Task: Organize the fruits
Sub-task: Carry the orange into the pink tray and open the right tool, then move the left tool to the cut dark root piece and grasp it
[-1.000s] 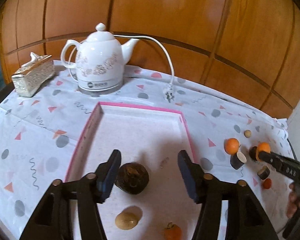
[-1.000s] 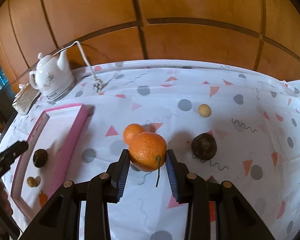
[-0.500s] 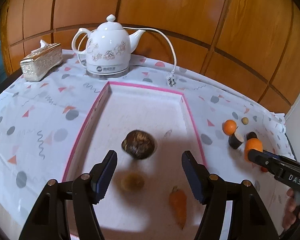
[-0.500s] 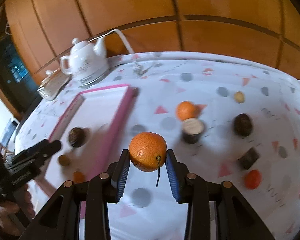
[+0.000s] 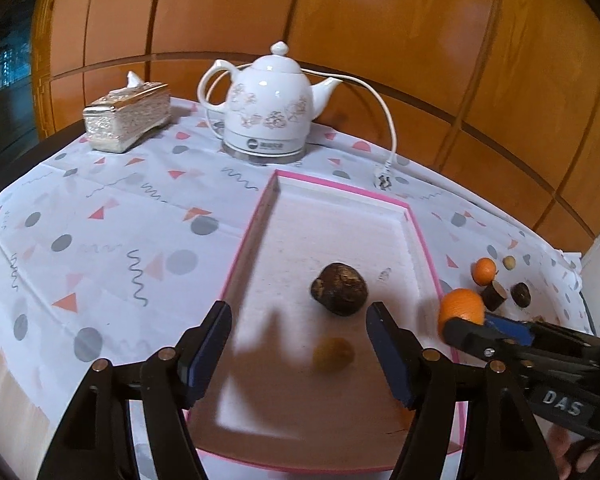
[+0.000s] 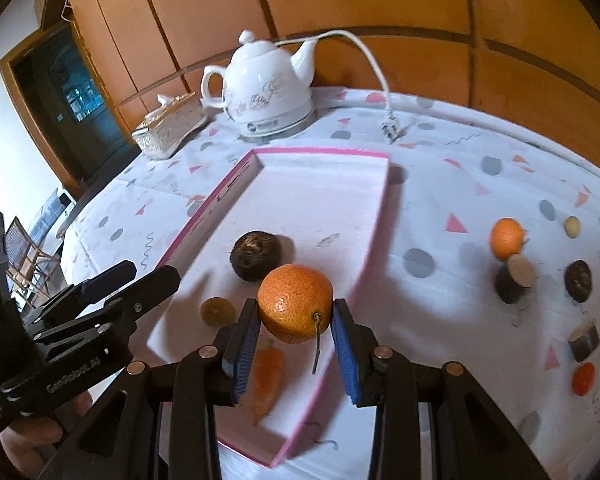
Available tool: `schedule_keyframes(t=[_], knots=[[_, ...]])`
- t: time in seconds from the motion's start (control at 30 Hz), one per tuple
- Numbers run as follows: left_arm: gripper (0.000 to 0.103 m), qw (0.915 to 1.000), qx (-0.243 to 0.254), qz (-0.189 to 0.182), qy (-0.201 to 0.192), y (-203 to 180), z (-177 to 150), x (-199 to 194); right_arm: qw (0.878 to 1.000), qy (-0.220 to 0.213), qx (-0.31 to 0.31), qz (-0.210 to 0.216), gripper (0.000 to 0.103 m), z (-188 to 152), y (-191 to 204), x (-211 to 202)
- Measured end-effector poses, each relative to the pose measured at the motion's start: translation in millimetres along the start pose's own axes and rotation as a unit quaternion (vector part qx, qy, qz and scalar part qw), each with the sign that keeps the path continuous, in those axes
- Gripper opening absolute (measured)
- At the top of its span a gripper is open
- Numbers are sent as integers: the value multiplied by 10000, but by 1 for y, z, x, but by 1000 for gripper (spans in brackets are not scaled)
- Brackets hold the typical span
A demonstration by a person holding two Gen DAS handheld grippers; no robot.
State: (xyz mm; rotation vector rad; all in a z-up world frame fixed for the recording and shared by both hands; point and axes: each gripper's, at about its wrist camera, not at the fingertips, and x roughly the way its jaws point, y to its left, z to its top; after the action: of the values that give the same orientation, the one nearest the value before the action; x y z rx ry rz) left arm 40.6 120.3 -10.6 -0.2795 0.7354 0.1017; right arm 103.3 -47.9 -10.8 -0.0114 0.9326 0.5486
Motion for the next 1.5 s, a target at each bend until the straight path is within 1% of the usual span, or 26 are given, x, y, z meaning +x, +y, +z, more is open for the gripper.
schedule_keyframes(t=[0.17, 0.27, 0.3, 0.33, 0.53, 0.83, 1.03, 1.2, 1.5], knots=[[70, 10000, -45, 34, 34, 6, -4, 0, 9998, 165, 13, -59, 39, 1, 6, 17], [70, 10000, -28, 23, 69, 5, -5, 2, 9998, 131, 62, -112, 39, -1, 5, 18], [70, 10000, -27, 9, 75, 4, -5, 2, 9998, 117, 77, -118, 42, -2, 5, 16], [70, 10000, -9, -5, 68, 2, -5, 1, 9998, 106, 104, -96, 43, -3, 3, 14], [70, 9999, 152, -76, 13, -8, -4, -4, 9993, -128, 336, -129, 43, -7, -5, -4], [70, 9986, 481, -228, -24, -30, -7, -10, 9950, -422, 770, -472, 43, -23, -34, -33], [70, 9968, 702, -377, 13, -47, -10, -12, 9903, -498, 1061, -750, 43, -38, -59, -47], [70, 9942, 923, -550, 16, -62, -11, -15, 9831, -524, 1385, -1076, 43, -55, -87, -59], [70, 9874, 1334, -838, 117, -93, -13, -13, 9594, -608, 2227, -1623, 43, -90, -151, -90]])
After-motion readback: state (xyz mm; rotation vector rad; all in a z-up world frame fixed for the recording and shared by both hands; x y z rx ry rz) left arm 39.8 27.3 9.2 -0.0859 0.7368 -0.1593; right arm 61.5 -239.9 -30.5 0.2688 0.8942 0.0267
